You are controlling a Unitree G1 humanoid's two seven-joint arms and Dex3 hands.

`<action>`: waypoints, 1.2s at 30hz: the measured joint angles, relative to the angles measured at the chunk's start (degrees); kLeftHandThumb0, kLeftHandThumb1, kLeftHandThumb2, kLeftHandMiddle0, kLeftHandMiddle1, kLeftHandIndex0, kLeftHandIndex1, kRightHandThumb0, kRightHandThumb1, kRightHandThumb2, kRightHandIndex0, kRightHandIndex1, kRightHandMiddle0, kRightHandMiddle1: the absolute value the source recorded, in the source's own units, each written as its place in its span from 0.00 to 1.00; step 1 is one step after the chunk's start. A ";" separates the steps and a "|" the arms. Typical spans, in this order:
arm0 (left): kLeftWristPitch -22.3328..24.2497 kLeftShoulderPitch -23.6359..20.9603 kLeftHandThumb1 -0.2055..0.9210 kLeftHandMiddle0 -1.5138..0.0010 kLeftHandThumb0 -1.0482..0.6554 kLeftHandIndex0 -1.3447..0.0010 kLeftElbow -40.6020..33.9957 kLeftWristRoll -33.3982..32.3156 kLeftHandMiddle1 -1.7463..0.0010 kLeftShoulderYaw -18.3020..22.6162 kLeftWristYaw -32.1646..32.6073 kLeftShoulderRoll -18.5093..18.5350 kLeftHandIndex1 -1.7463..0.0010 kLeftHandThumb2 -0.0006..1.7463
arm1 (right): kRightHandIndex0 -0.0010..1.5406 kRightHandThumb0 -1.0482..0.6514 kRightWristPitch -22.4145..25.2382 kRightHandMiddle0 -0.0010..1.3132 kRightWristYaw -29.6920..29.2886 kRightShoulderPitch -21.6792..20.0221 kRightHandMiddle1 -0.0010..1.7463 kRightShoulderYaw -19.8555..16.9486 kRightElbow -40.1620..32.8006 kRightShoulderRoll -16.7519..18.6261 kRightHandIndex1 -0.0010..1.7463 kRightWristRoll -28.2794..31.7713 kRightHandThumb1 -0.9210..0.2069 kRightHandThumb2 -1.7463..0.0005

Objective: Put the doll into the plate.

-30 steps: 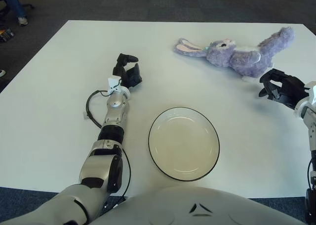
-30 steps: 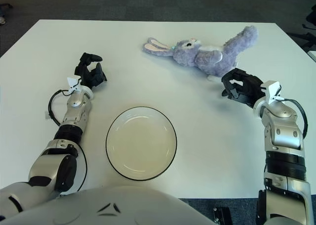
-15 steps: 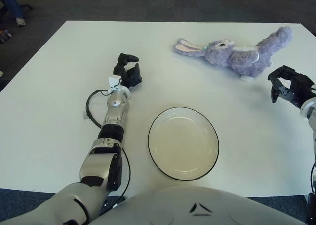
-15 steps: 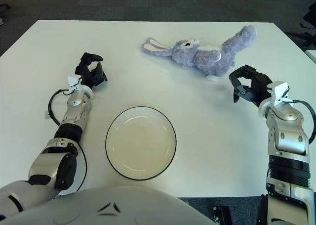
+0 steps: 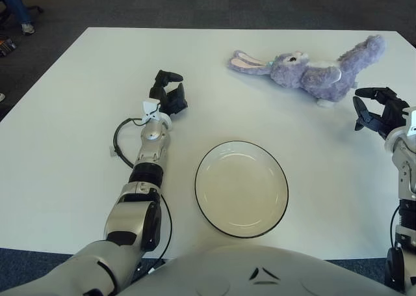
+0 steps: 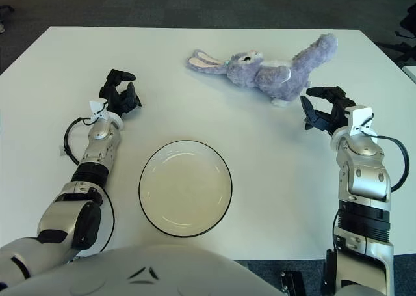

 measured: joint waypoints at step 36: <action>-0.22 -0.48 0.73 0.34 0.38 0.72 0.65 -0.02 0.00 0.12 -0.01 -0.02 0.00 0.54 | 0.12 0.16 6.33 0.00 -5.27 -22.41 0.19 -3.99 12.31 3.36 0.44 5.24 0.18 0.73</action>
